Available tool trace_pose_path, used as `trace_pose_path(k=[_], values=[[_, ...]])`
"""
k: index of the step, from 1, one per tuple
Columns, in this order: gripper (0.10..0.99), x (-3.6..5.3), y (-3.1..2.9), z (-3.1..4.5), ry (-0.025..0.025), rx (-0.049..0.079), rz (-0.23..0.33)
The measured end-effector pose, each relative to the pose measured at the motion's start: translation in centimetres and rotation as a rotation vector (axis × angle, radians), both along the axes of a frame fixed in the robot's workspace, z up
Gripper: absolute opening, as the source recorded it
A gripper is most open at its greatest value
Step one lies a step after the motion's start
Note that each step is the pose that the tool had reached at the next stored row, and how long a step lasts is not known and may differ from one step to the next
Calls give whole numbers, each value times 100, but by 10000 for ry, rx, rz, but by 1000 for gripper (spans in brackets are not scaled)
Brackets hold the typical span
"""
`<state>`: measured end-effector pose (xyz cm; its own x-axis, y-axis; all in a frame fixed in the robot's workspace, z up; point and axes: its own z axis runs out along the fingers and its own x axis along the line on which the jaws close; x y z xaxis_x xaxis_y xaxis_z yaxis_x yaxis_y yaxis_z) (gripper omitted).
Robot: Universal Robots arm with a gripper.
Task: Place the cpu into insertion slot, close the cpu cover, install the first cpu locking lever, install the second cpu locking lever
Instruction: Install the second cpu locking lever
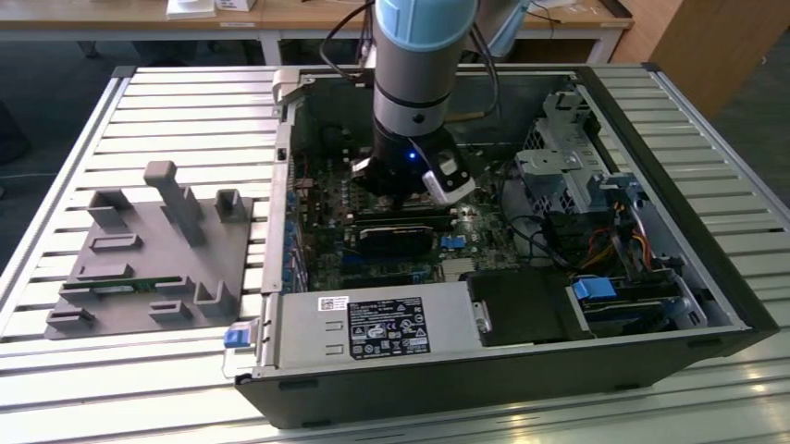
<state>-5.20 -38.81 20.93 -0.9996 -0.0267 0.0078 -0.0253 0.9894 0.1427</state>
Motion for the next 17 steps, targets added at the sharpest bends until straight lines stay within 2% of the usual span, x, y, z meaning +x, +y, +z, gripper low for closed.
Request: trace_pose_path(k=[5,9,17], values=[[106,-62,-43,0,-1,242,1],[106,-119,-44,-13,-6,373,1],[106,-161,-45,-63,-8,693,0]])
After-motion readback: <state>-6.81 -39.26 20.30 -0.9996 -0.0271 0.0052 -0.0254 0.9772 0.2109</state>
